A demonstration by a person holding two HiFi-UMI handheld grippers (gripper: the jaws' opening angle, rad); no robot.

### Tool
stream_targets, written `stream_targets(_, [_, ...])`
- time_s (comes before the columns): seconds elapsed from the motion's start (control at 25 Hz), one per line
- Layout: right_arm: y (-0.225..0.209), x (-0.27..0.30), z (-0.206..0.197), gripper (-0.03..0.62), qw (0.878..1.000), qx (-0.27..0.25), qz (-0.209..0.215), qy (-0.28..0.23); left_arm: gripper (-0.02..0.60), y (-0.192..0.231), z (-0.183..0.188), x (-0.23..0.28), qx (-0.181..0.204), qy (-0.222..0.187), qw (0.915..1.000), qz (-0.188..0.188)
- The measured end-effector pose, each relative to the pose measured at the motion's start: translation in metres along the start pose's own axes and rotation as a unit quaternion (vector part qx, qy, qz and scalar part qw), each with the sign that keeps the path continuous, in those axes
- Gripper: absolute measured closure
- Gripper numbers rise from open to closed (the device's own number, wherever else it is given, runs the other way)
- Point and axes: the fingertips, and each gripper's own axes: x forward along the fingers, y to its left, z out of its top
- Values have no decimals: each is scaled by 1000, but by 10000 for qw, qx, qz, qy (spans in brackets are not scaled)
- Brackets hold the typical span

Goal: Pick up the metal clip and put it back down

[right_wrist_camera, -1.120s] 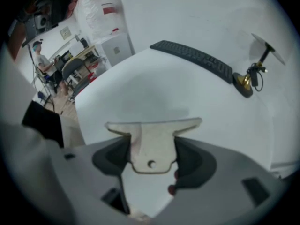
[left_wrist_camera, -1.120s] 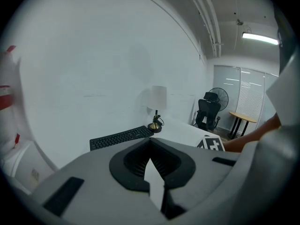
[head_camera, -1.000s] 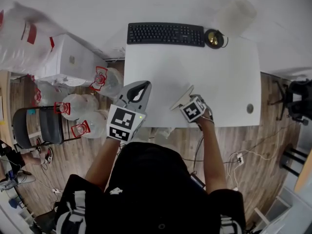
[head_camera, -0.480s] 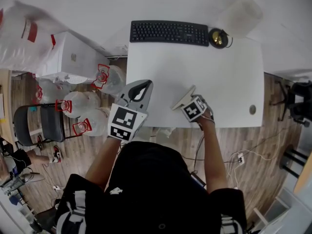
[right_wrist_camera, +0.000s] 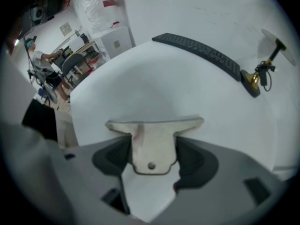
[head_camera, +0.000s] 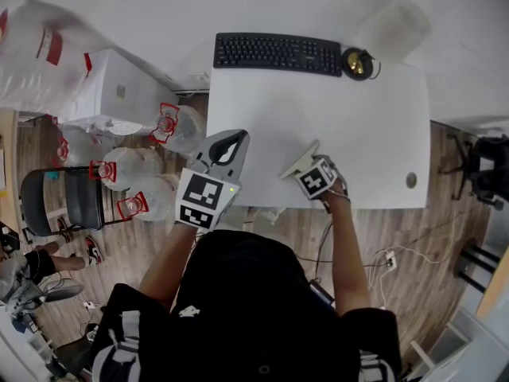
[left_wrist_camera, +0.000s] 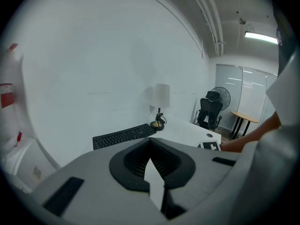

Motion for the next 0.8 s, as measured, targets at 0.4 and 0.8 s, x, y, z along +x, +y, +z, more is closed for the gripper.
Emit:
stream_targets(0.4, [0,-16,2,309,9996,156,-48,-242,560,-7,6,-2,53,-81,9999,-70])
stream_targets(0.8, [-14,-78,26,309,9922,578,-309,-1059,559,-20,29,0,191,-321,9990,-242])
